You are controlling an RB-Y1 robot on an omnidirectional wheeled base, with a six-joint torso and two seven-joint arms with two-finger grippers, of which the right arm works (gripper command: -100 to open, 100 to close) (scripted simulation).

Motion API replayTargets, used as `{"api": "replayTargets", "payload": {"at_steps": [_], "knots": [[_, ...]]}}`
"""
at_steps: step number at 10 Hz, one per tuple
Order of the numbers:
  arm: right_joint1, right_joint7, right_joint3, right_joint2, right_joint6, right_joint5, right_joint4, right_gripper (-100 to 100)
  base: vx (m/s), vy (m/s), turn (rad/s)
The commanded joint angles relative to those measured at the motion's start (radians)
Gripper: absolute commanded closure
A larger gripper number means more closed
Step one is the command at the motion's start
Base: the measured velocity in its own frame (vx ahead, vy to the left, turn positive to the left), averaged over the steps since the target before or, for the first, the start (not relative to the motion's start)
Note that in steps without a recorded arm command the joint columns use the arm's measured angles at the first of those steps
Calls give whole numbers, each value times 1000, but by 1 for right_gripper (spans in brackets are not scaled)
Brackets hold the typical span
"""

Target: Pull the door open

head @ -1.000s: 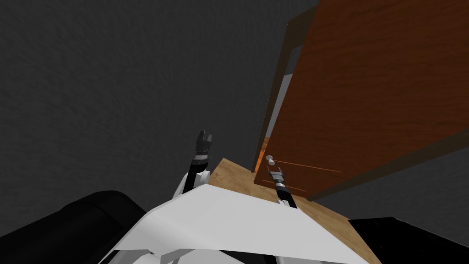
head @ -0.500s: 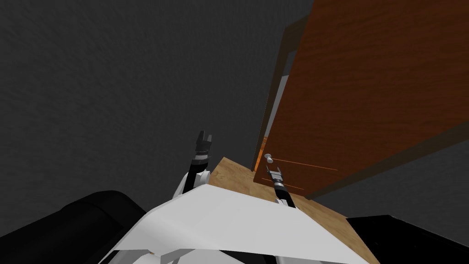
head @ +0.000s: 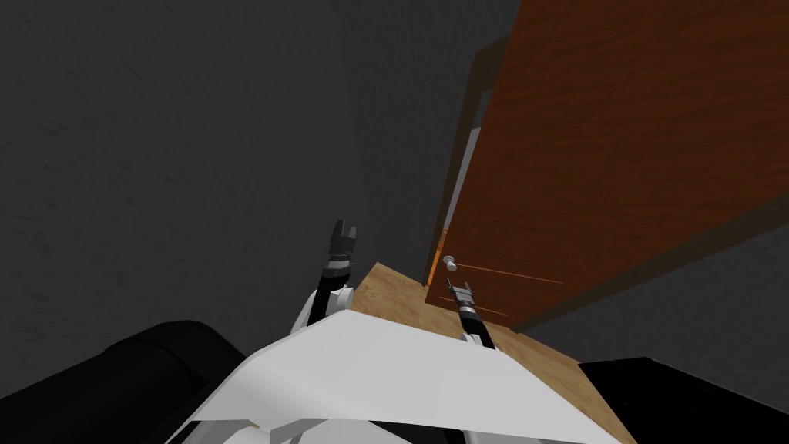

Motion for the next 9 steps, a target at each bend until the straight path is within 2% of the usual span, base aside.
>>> {"api": "replayTargets", "payload": {"at_steps": [1, 2, 3, 4, 6, 8, 9], "knots": [[-1, -29, 8, 2, 1, -12, -1, -100, -71, -28, 12], [-1, -17, 5, 1, -1, -7, 2, -100, -30, -14, 3], [7, -43, -6, -20, -16, -16, 17, -100, 126, 15, 181], [10, -49, -10, -26, -20, -19, 22, -100, 201, 45, 179], [20, -76, -24, -52, -38, -29, 40, -100, 217, 15, 139], [22, -82, -28, -58, -42, -31, 44, -100, 105, 13, 38], [29, -101, -38, -76, -54, -39, 57, -100, 139, 4, 155]]}}
